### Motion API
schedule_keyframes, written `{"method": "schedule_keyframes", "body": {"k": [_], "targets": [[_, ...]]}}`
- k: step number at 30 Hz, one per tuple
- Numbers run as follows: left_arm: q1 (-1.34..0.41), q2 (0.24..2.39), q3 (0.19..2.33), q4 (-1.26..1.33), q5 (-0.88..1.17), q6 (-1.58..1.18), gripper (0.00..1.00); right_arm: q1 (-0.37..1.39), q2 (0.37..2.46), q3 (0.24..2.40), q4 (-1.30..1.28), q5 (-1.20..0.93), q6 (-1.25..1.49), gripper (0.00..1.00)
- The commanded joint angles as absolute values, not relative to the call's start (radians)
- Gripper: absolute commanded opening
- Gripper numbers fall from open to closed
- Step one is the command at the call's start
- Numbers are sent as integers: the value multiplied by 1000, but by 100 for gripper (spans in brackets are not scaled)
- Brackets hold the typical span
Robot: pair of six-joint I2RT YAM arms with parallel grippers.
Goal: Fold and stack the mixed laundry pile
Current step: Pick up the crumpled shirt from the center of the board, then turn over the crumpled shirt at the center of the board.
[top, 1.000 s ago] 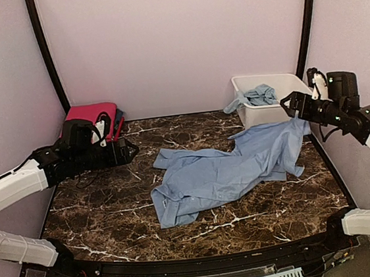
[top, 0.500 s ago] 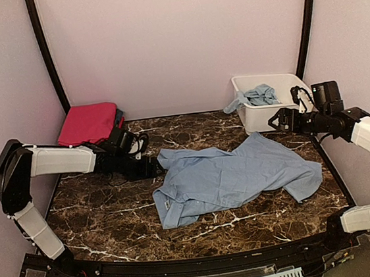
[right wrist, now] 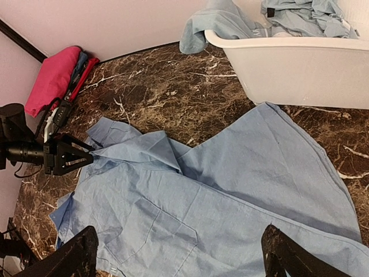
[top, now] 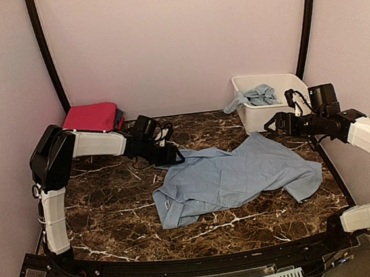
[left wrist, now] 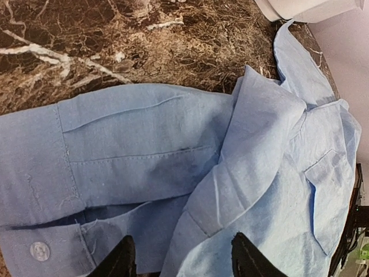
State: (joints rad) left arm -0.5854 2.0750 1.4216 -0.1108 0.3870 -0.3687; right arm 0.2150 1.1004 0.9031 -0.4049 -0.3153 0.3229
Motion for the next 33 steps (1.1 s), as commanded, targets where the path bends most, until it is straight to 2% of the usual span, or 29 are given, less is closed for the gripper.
{"method": "schedule_keyframes", "body": {"k": [1, 2, 4, 5, 7, 11, 13, 15, 19, 23, 25, 28, 30, 33], "targets": [[-591, 2098, 1480, -171, 420, -329, 50, 215, 1095, 903, -363, -325, 304, 95], [-591, 2103, 1499, -189, 419, -322, 47, 215, 1097, 903, -361, -329, 304, 95], [-591, 2105, 1531, -224, 419, -315, 29, 215, 1103, 903, -358, -341, 305, 95], [-591, 2103, 1542, -238, 428, -314, 12, 214, 1106, 904, -356, -354, 304, 95], [-589, 2085, 1568, -276, 440, -322, 1, 215, 1113, 904, -349, -384, 305, 94], [-553, 1925, 1450, -230, 434, -428, 0, 218, 1121, 924, -348, -420, 307, 90], [-468, 1754, 1339, -119, 473, -515, 0, 221, 1124, 934, -342, -432, 309, 90], [-406, 1611, 1259, -116, 465, -560, 0, 226, 1127, 943, -332, -449, 318, 90], [-329, 1331, 1209, -272, 339, -562, 0, 254, 1148, 965, -308, -465, 333, 89], [-312, 1132, 1313, -491, 175, -567, 0, 288, 1169, 990, -289, -472, 347, 89], [-312, 1085, 1379, -547, 147, -586, 0, 294, 1172, 1001, -284, -477, 352, 89], [-328, 1073, 1428, -523, 246, -674, 0, 295, 1161, 1016, -286, -474, 351, 89], [-405, 1098, 1437, -457, 245, -689, 0, 292, 1148, 1022, -301, -460, 342, 90], [-625, 1244, 1502, -377, 131, -648, 0, 283, 1121, 1020, -328, -444, 333, 91]]}}
